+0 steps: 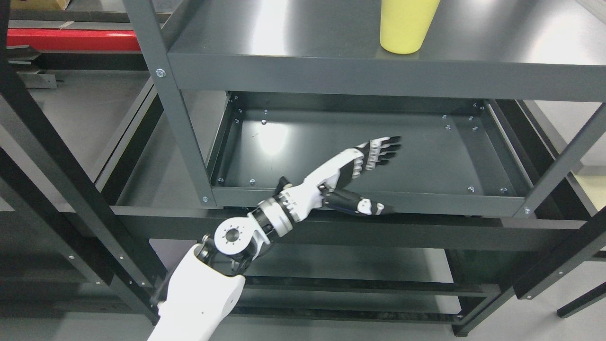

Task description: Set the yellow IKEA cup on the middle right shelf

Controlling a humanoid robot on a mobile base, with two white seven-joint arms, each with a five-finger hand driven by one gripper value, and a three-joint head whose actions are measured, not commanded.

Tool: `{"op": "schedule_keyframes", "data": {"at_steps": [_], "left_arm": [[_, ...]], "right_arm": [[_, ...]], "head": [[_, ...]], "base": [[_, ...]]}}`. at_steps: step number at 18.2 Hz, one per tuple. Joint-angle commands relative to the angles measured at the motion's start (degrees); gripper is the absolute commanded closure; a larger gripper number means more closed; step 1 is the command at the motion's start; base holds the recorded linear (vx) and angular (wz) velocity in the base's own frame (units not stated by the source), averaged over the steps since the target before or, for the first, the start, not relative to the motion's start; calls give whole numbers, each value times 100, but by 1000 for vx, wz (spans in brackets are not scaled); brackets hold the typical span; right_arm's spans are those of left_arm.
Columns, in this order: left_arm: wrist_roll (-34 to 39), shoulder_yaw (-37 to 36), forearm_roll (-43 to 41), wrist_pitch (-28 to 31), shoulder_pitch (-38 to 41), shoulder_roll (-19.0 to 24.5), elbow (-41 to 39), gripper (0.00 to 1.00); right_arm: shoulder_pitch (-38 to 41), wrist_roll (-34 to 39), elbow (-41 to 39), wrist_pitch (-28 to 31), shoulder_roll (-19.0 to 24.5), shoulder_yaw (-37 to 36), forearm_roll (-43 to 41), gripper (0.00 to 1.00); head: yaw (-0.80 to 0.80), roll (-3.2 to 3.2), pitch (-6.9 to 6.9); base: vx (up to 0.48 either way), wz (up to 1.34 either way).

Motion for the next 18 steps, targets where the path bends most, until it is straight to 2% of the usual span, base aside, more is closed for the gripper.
{"op": "schedule_keyframes", "data": {"at_steps": [1,3,5,6,8,11,15,18], "left_arm": [[101,1717,-672,-339,930,26,250,2],[371,1771,-708,-339,1098,26,215,2],[1396,1719,-751,-330,1099,26,144,2],[2158,1562,-899,-330,1099,26,153,2],[2815,1342,-1033,-348,1116,26,188,1],[2808,1183,-998,-374,1099,26,127,1],[2781,595,-805,-348,1072,26,-49,1],[2501,435,-533,-339,1072,26,-67,1]], "right_arm": [[79,5,0,4,-100,97,-140,1],[79,5,0,4,-100,97,-140,1],[79,5,0,4,-100,97,-140,1],[79,5,0,4,-100,97,-140,1],[79,5,0,4,-100,97,-140,1],[79,5,0,4,-100,97,-140,1],[79,5,0,4,-100,97,-140,1],[79,5,0,4,-100,97,-140,1]], "head": [[0,0,0],[0,0,0],[0,0,0],[0,0,0],[0,0,0],[0,0,0],[0,0,0],[0,0,0]], "base": [[0,0],[0,0],[0,0],[0,0],[0,0],[0,0],[0,0],[0,0]]}}
